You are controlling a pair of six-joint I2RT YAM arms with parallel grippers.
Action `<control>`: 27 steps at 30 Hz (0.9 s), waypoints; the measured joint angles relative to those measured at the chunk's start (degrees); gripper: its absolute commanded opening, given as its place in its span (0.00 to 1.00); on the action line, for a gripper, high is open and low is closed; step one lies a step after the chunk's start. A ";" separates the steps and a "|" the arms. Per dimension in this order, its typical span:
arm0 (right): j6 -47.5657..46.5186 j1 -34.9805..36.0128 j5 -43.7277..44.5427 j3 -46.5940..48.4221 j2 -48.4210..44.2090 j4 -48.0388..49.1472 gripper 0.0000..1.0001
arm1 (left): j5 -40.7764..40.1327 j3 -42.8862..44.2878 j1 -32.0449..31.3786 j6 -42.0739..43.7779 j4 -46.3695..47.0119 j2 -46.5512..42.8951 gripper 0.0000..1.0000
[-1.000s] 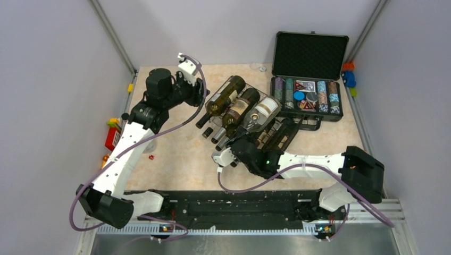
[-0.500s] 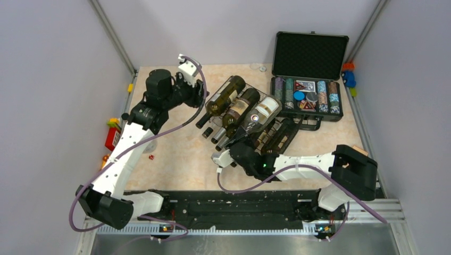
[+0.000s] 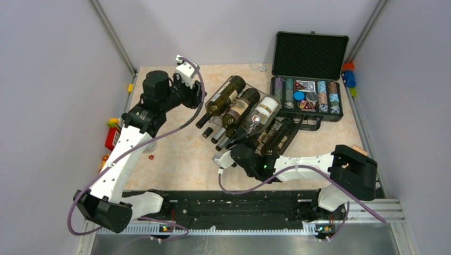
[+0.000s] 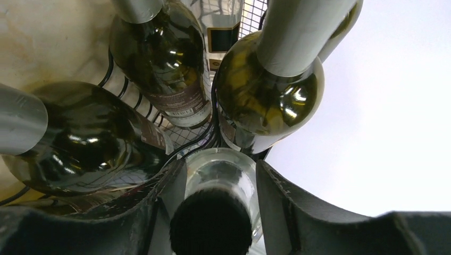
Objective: Put the wine bottle on the wine rack
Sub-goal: Place the wine bottle in the wine rack.
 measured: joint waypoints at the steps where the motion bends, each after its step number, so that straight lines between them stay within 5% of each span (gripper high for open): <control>1: 0.07 0.02 -0.02 -0.24 0.02 0.02 0.57 | -0.07 0.00 0.00 0.02 -0.09 0.00 0.52; 13: 1.09 0.85 0.00 -1.03 -1.44 -1.44 0.93 | -2.56 0.02 0.04 0.68 -1.25 0.00 0.56; 17: 3.67 1.81 -0.48 -1.18 -4.96 -4.24 0.96 | -5.68 0.26 0.11 1.46 -3.34 0.00 0.65; 21: 9.70 1.97 -3.63 -1.18 -11.10 -10.19 0.97 | -10.60 1.70 0.90 2.80 -7.58 0.00 0.84; 27: 19.61 1.79 -12.41 2.14 -19.06 -21.97 0.98 | -15.45 5.22 8.74 3.08 -13.81 -0.09 0.89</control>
